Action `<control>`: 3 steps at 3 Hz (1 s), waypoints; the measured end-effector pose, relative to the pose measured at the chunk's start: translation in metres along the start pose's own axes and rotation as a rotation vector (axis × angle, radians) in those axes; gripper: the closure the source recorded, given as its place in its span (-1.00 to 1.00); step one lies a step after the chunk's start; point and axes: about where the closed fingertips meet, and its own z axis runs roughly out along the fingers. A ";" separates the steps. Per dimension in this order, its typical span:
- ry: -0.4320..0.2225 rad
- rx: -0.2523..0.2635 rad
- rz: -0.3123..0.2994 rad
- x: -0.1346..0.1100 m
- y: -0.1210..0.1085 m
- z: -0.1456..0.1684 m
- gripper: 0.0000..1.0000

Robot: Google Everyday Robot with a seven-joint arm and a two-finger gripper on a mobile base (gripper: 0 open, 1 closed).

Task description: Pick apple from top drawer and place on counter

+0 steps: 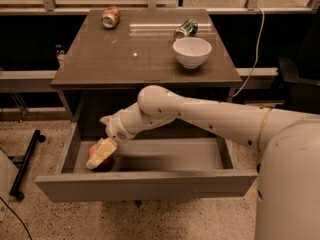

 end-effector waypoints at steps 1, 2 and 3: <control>-0.003 -0.032 0.038 0.013 0.006 0.017 -1.00; 0.014 -0.031 0.091 0.032 0.011 0.020 -1.00; 0.015 -0.030 0.092 0.032 0.011 0.019 -0.65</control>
Offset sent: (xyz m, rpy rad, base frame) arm -0.0188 -0.0165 -0.0554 -0.0368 0.1410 -0.0728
